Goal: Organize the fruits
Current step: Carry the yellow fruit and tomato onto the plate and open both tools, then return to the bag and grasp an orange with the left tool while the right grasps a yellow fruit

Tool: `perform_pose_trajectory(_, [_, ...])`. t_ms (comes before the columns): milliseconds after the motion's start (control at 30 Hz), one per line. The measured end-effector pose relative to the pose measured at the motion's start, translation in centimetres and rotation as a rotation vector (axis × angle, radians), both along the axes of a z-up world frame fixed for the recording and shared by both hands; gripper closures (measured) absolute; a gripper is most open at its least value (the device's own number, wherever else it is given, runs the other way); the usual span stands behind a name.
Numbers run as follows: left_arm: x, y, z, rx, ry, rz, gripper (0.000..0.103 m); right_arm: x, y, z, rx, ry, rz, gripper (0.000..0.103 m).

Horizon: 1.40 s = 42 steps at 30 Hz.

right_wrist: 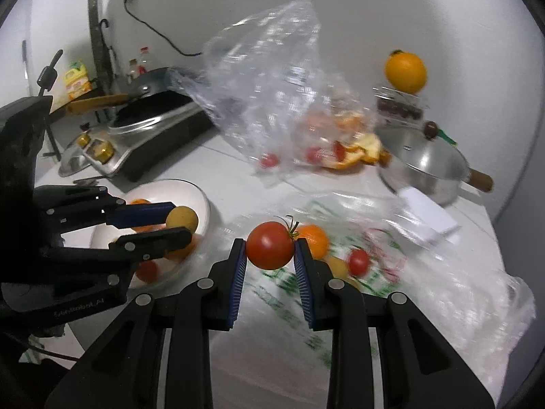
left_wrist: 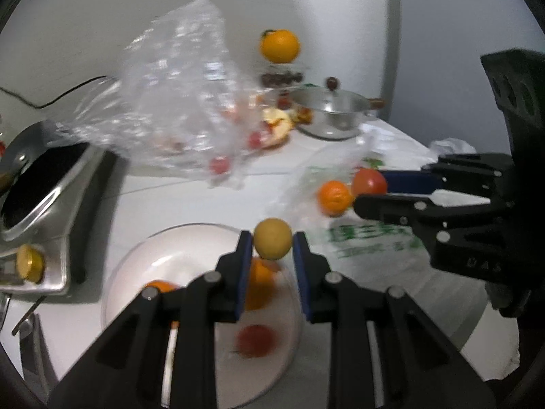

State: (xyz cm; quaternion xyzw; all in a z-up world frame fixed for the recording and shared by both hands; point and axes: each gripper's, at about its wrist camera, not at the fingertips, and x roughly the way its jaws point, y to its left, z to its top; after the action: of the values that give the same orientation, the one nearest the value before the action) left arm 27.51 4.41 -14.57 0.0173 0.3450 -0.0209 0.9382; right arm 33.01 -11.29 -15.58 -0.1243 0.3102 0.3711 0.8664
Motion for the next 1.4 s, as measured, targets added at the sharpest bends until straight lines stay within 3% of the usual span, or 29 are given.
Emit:
perform_pose_trajectory(367, [0.7, 7.2, -2.1, -0.016, 0.023, 0.102, 0.078, 0.2, 8.0, -1.7, -0.003, 0.043, 0.085, 0.072])
perform_pose_trajectory(767, [1.7, 9.4, -3.6, -0.059, 0.070, 0.130, 0.077, 1.4, 12.7, -4.4, -0.049, 0.112, 0.137, 0.072])
perform_pose_trajectory(1033, [1.3, 8.5, -3.0, -0.048, 0.062, 0.136, 0.069, 1.2, 11.8, -3.8, -0.039, 0.104, 0.122, 0.066])
perform_pose_trajectory(1133, [1.0, 7.7, -2.3, -0.044, 0.043, 0.141, 0.051, 0.9, 9.8, -2.8, -0.027, 0.080, 0.091, 0.066])
perform_pose_trajectory(1167, [0.9, 7.5, -2.1, -0.047, 0.035, 0.142, 0.050, 0.9, 9.1, -2.6, -0.025, 0.075, 0.078, 0.066])
perform_pose_trajectory(1400, [1.0, 3.5, -0.4, -0.045, -0.007, 0.094, 0.049, 1.5, 1.9, -1.5, -0.027, 0.042, -0.055, 0.066])
